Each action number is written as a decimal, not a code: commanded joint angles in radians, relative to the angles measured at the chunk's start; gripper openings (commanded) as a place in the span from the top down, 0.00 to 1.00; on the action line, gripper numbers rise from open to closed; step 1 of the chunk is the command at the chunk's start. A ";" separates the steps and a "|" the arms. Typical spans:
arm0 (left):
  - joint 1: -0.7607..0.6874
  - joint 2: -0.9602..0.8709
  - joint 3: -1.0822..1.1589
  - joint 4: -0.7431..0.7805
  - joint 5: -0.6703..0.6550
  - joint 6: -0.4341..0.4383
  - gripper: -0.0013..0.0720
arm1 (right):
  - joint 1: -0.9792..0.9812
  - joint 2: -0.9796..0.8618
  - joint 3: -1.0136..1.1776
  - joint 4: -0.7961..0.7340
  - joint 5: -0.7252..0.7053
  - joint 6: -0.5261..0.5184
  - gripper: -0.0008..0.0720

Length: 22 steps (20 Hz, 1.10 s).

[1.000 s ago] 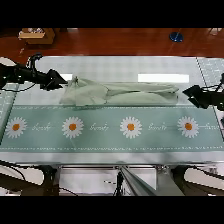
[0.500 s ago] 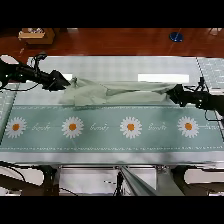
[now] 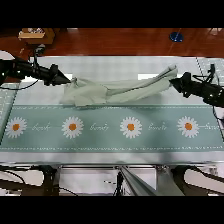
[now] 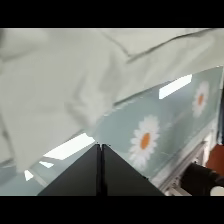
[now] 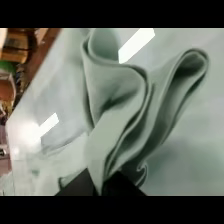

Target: Fold the shirts.

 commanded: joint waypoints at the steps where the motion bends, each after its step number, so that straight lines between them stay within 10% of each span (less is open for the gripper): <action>1: -0.096 0.052 0.001 -0.079 0.005 -0.002 0.95 | -0.020 0.189 0.001 -0.130 0.117 0.086 0.96; 10: -0.546 -0.019 0.000 -0.086 0.158 -0.033 0.95 | -0.019 0.628 0.001 -0.406 0.340 0.311 0.96; 22: -0.895 -0.248 0.000 -0.124 0.275 -0.178 0.95 | -0.019 0.857 0.001 -0.443 0.460 0.361 0.96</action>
